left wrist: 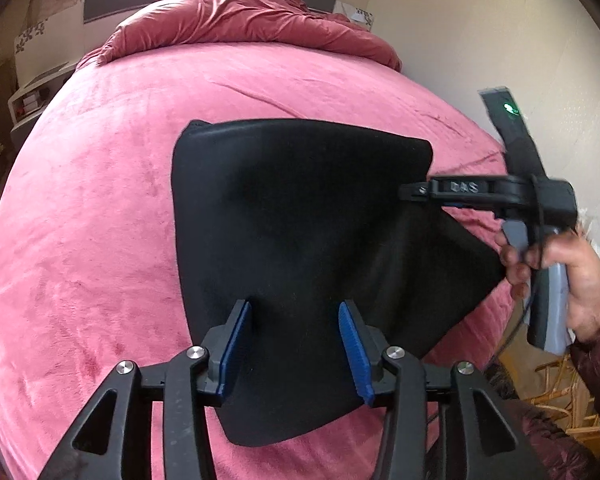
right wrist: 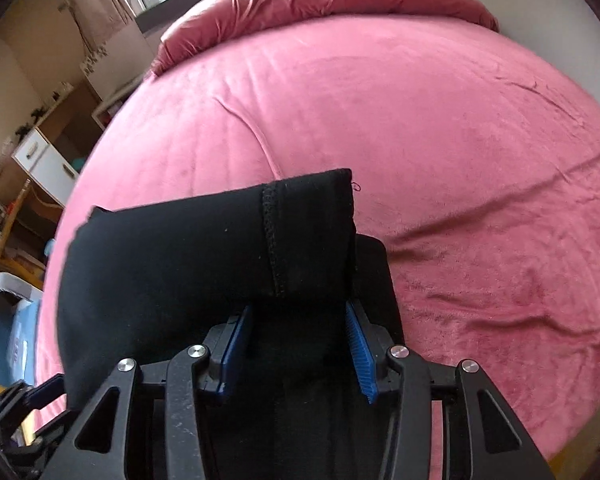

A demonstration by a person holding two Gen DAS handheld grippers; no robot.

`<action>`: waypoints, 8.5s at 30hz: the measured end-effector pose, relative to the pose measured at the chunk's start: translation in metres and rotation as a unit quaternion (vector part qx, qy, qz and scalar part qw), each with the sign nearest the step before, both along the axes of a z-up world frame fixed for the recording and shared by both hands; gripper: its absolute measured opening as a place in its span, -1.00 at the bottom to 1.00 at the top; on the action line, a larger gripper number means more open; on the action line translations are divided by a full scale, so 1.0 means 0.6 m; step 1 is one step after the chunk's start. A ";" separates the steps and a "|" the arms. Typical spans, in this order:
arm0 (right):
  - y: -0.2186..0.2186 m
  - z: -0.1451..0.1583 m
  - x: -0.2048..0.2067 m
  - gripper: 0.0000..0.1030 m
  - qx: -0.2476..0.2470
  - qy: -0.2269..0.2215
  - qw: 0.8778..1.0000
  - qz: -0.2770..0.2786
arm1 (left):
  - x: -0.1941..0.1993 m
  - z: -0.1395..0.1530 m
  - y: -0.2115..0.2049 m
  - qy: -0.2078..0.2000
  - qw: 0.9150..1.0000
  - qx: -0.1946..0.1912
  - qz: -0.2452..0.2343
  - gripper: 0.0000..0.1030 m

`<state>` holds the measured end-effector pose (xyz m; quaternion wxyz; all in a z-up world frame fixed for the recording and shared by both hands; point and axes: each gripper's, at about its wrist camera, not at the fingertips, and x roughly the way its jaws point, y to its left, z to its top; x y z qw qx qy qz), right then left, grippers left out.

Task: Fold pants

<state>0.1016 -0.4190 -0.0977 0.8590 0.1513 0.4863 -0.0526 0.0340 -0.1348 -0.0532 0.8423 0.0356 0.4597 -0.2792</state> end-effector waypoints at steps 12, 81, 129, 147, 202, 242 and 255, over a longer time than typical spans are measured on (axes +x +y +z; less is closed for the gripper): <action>-0.008 -0.012 0.004 -0.07 -0.003 -0.005 1.000 0.000 | -0.005 -0.002 -0.009 0.003 1.000 0.000 0.002 -0.03; -0.097 -0.093 0.007 1.00 0.169 0.029 0.980 0.101 | 0.155 -0.080 0.023 0.034 0.997 -0.066 -0.022 0.89; 0.186 0.039 0.190 0.00 0.139 -0.040 0.957 0.250 | 0.226 0.040 0.231 -0.073 0.992 -0.051 0.085 -0.09; 0.189 -0.069 0.335 0.14 0.172 0.011 0.961 0.217 | 0.381 -0.089 0.285 0.032 0.984 -0.086 0.153 0.36; 0.365 0.110 -0.109 0.85 -0.139 -0.126 0.980 0.066 | -0.024 0.027 0.263 -0.112 0.946 0.040 0.302 0.63; 0.386 0.112 -0.127 0.85 -0.151 -0.136 0.976 0.074 | -0.042 0.034 0.267 -0.119 0.941 0.050 0.313 0.63; 0.382 0.111 -0.127 0.85 -0.152 -0.135 0.976 0.074 | -0.045 0.039 0.266 -0.120 0.940 0.050 0.315 0.63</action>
